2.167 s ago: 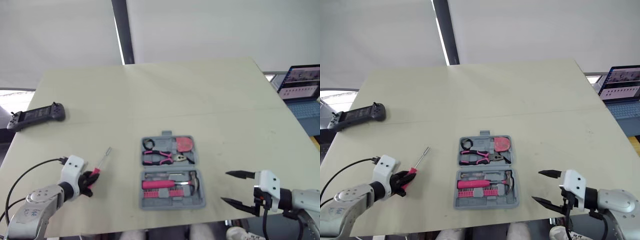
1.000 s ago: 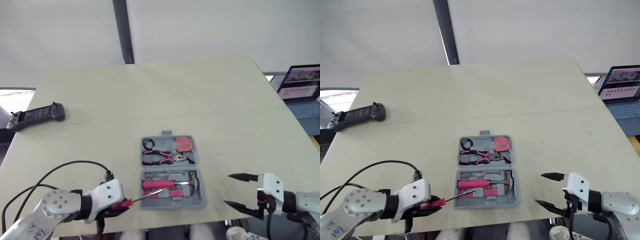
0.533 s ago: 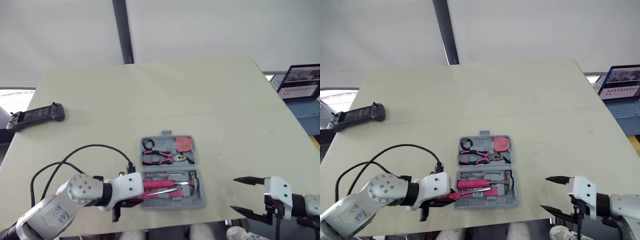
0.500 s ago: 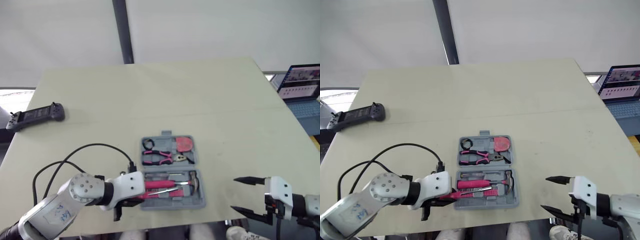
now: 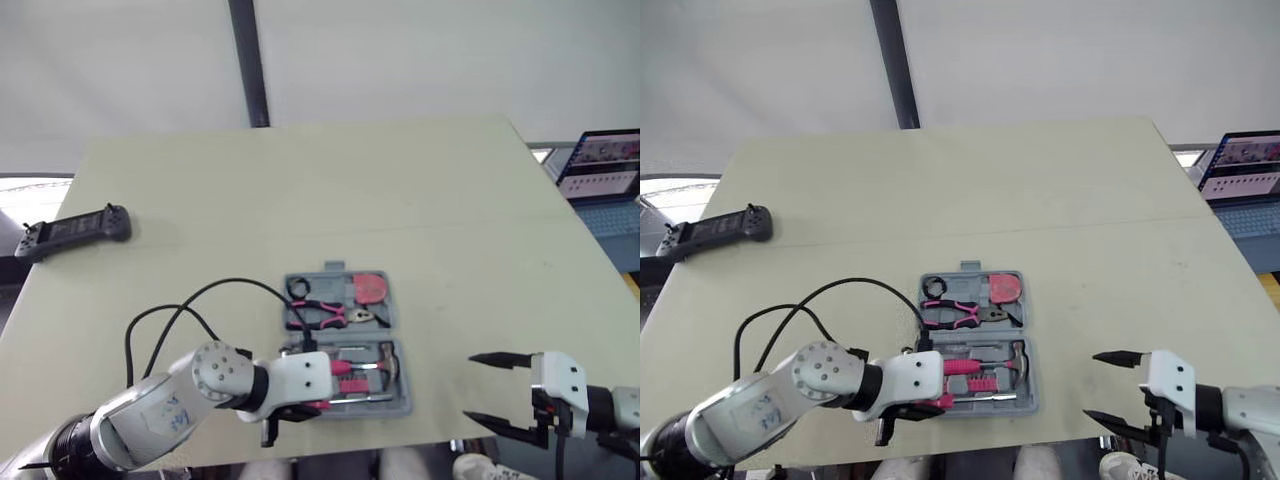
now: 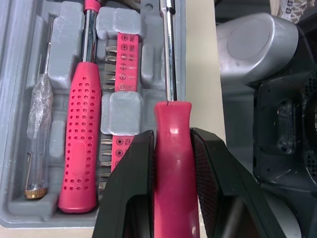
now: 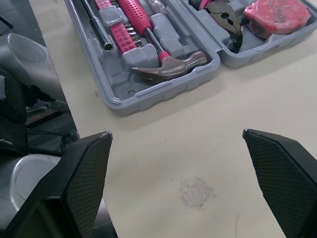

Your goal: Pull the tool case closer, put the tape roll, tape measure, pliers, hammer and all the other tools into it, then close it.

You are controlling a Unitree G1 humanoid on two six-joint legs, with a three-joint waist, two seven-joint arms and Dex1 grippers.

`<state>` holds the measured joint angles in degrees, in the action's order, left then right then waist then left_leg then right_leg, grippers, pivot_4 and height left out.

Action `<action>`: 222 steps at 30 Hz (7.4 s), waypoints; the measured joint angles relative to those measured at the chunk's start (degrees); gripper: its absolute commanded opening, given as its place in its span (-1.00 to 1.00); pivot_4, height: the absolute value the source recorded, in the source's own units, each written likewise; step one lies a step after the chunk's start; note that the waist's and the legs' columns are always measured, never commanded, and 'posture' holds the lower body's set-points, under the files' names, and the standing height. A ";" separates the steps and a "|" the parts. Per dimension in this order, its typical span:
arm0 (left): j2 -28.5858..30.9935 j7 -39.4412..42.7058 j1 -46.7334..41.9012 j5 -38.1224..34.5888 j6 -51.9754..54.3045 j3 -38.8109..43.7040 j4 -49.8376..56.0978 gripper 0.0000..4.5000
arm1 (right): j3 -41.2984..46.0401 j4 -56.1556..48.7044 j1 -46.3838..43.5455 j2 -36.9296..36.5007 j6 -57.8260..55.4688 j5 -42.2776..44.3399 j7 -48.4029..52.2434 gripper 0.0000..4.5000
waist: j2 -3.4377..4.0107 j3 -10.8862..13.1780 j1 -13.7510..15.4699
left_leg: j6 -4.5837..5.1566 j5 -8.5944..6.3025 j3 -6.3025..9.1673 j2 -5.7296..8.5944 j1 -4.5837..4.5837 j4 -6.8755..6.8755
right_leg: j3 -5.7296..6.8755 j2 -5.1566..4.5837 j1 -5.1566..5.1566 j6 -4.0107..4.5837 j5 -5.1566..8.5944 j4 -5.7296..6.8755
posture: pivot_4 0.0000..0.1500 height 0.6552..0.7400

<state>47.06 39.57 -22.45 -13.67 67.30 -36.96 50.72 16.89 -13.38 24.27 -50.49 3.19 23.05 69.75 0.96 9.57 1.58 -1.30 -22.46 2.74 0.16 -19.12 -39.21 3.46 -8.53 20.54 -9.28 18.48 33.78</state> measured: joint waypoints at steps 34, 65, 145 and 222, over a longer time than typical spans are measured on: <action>-10.76 -5.89 -13.01 -1.90 12.20 -11.72 -8.44 -0.74 | 1.48 -1.92 2.03 0.15 -0.98 -0.06 -0.56 1.00 | -0.03 0.02 -0.01 | 0.02 0.01 0.00 0.03 -0.01 -0.05 | -0.03 0.00 0.00 -0.04 -0.02 0.02 | 1.00 1.00; -16.97 -8.77 -11.29 -7.05 18.29 -3.42 -7.82 0.35 | 1.57 -2.34 2.38 0.63 -2.02 0.02 -0.82 1.00 | -0.01 0.00 -0.04 | 0.03 0.02 0.01 0.03 -0.02 -0.11 | -0.04 0.00 -0.01 -0.05 -0.03 0.05 | 1.00 1.00; -15.40 -2.02 29.98 -6.53 -29.65 32.21 -13.52 -0.40 | -1.38 -4.22 -6.10 3.49 -10.12 -1.01 -9.52 1.00 | 0.33 -0.50 -0.20 | 0.03 0.01 0.02 -0.01 0.03 -0.05 | -0.02 -0.02 0.02 -0.06 -0.03 0.03 | 1.00 1.00; -14.84 3.29 14.75 4.10 -37.53 25.74 -42.78 -1.00 | -28.35 11.40 -40.15 11.31 -37.69 -10.29 -17.35 -0.98 | 0.08 -0.35 -0.39 | -0.04 0.04 -0.05 -0.03 -0.04 -0.01 | 0.29 -0.04 0.22 -0.11 -0.06 0.12 | 1.00 1.00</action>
<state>32.22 42.86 -7.70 -9.56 29.77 -11.22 7.94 -11.46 -1.98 -15.88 -39.18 -34.50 12.76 52.40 1.03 9.23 1.19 -1.34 -22.42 2.69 0.13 -19.16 -39.21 3.75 -8.56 20.77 -9.39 18.42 33.90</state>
